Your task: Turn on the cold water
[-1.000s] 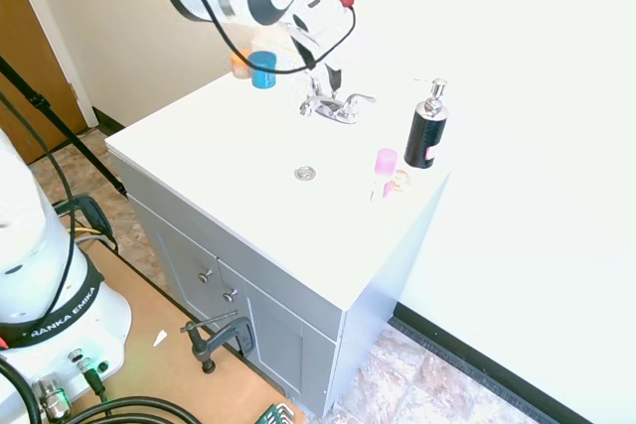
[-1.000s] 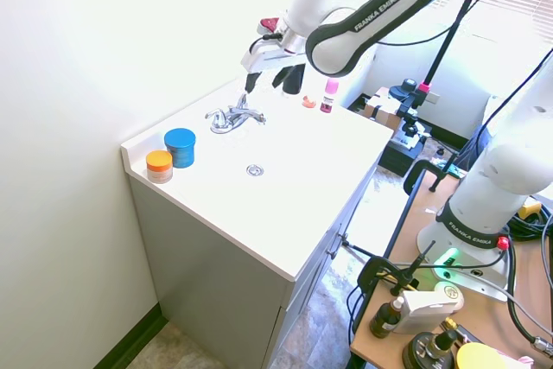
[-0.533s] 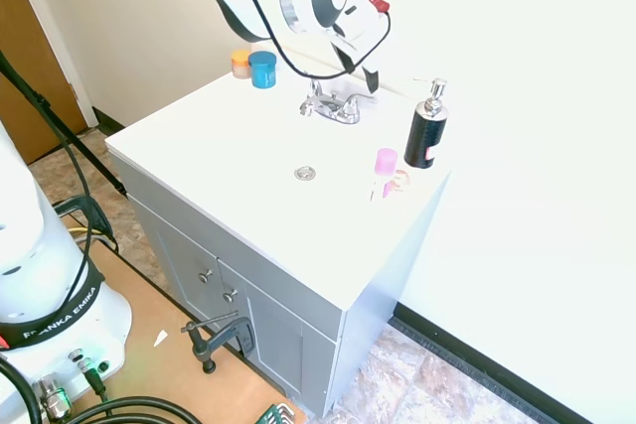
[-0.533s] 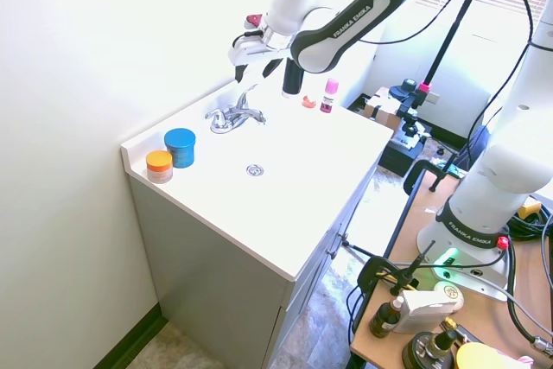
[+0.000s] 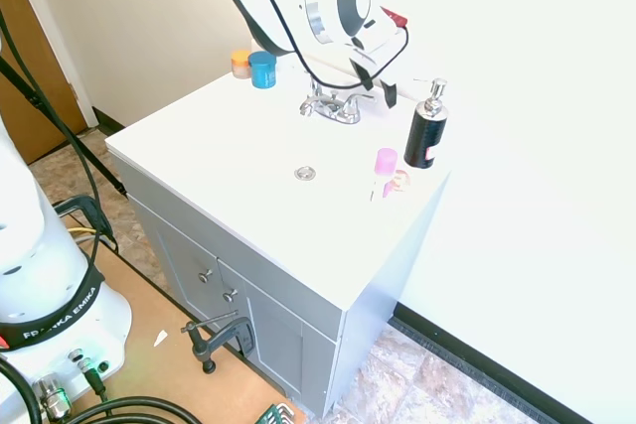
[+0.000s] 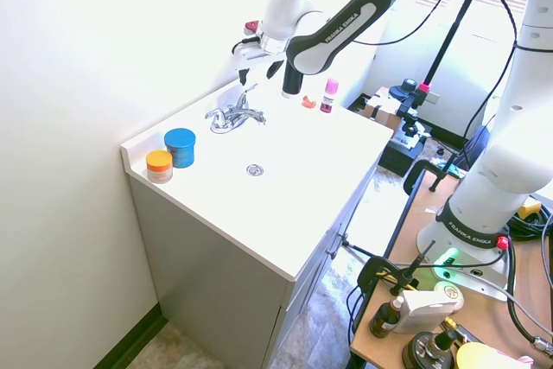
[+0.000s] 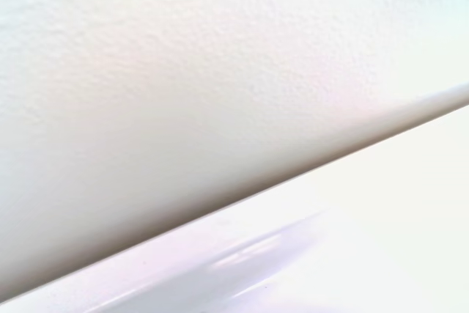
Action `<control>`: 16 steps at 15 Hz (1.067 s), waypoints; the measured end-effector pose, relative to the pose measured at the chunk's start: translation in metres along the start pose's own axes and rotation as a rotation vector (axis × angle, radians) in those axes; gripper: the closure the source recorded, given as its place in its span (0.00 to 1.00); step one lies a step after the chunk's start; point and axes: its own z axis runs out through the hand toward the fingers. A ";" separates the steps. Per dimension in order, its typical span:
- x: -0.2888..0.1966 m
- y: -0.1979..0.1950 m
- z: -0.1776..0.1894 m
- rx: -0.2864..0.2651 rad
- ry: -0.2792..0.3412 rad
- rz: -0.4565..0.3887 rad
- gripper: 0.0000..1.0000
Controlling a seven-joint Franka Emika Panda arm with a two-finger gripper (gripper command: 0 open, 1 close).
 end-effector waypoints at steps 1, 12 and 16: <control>0.000 0.001 0.002 -0.013 0.002 -0.002 0.00; 0.004 0.009 0.002 -0.158 -0.043 -0.074 0.00; -0.002 0.016 -0.001 -0.228 -0.125 -0.087 0.00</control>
